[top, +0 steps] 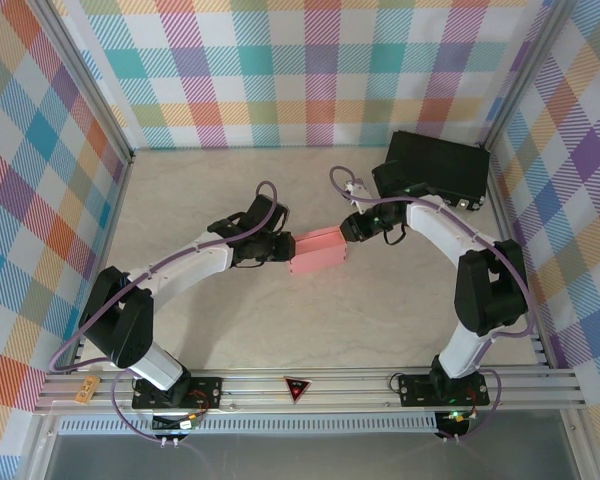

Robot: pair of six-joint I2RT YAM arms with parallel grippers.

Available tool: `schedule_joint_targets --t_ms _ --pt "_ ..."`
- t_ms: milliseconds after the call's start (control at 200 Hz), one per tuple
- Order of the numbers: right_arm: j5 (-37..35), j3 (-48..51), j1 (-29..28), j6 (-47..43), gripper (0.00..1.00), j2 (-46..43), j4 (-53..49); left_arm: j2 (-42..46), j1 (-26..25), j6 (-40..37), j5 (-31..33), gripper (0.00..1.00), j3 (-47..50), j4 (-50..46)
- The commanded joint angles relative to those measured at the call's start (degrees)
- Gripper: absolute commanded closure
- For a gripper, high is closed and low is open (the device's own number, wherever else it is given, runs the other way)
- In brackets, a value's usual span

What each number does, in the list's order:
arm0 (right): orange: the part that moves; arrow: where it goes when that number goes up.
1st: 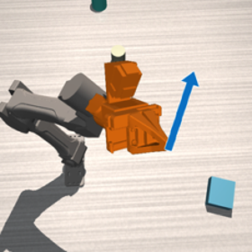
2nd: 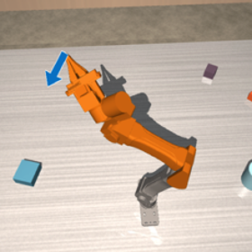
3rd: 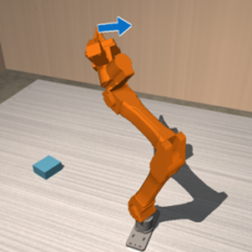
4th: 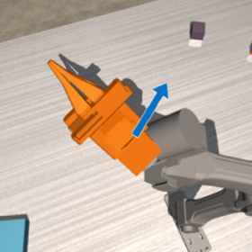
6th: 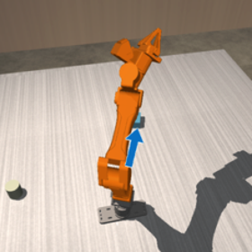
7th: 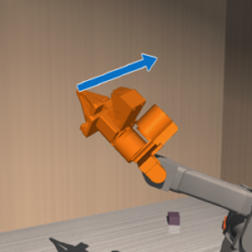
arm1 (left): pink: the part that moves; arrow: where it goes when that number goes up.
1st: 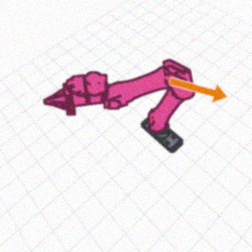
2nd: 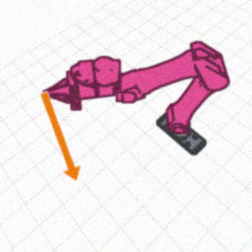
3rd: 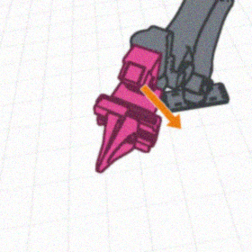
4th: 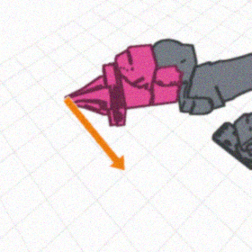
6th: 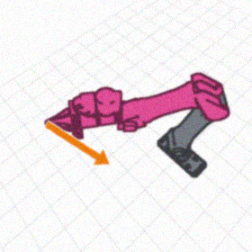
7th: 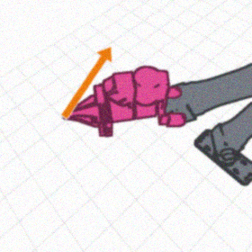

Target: Fold the paper box

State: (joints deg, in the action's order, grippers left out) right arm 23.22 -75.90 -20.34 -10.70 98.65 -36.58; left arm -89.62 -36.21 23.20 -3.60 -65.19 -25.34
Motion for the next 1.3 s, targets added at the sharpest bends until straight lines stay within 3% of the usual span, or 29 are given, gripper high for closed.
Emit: schedule_joint_targets --t_ms 0,705,1295 --pt "-1.30 -1.45 -0.50 0.40 0.75 0.41 -2.07 -0.30 0.36 0.85 -0.03 0.79 -1.26 -0.73" --pt "-2.76 -0.48 -0.58 0.33 0.81 -1.44 -3.10 2.30 0.35 0.79 2.04 0.76 -0.20 -1.11" --pt "-1.30 -2.76 -1.54 0.41 0.85 -0.41 -5.60 1.40 0.37 0.88 0.19 0.88 -0.64 -0.32"
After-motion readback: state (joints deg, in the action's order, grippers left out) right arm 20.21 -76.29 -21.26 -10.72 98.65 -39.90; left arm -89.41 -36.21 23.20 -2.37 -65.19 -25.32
